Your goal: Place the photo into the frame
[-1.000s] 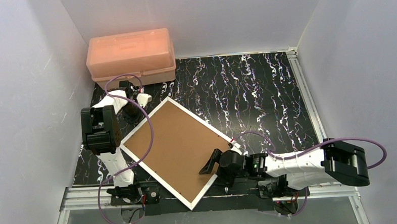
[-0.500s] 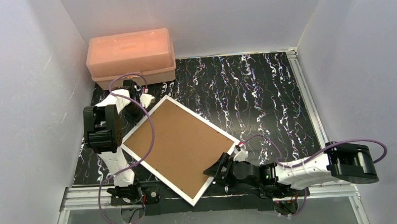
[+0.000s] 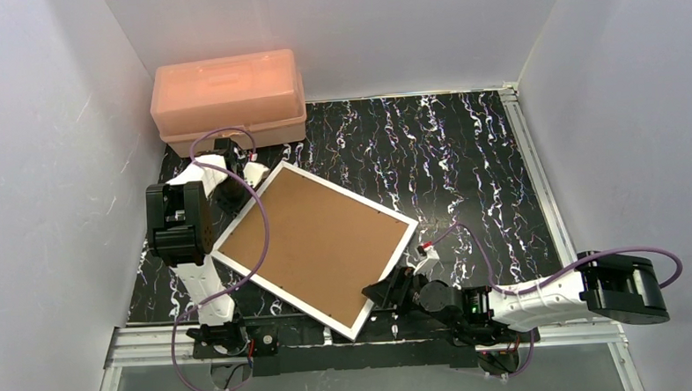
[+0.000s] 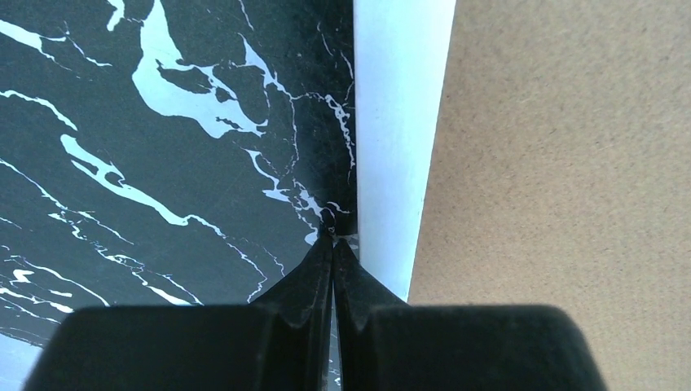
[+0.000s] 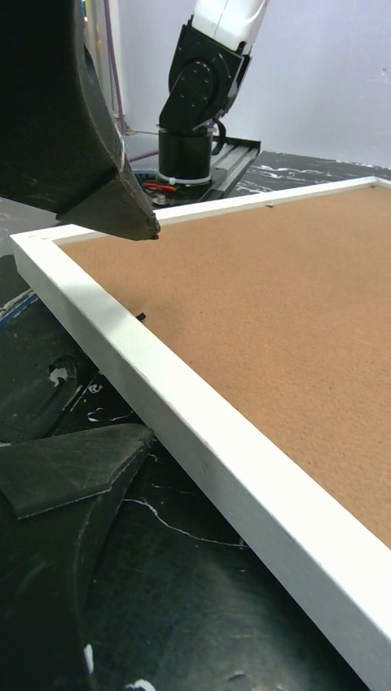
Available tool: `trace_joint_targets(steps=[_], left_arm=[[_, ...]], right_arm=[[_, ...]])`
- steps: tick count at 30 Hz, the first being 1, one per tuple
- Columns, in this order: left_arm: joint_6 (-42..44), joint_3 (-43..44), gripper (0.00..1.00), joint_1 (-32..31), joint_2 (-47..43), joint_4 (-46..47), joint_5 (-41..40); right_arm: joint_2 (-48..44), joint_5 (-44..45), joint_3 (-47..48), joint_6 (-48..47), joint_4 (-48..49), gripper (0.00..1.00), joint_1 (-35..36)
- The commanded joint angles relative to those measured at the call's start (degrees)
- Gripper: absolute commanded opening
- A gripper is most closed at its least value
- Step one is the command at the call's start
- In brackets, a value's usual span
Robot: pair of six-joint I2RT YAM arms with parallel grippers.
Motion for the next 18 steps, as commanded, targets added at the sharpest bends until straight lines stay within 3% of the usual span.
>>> trace_joint_targets(steps=[1,12,18], left_arm=[[-3.0,-3.6,0.0,-2.8,5.2,-10.0,17.1],[-3.8,-2.8,0.0,-2.8,4.5,-11.9,19.6],[-4.0,-3.1,0.0,-2.9,3.5,-12.9,21.0]], right_arm=[[-3.9,5.9,4.8,-5.2,27.6,0.89,-1.2],[-0.5,9.1,3.9,-0.8,36.0,0.89,-1.2],[-4.3,16.5,7.6,2.4,29.0,0.88,-1.4]])
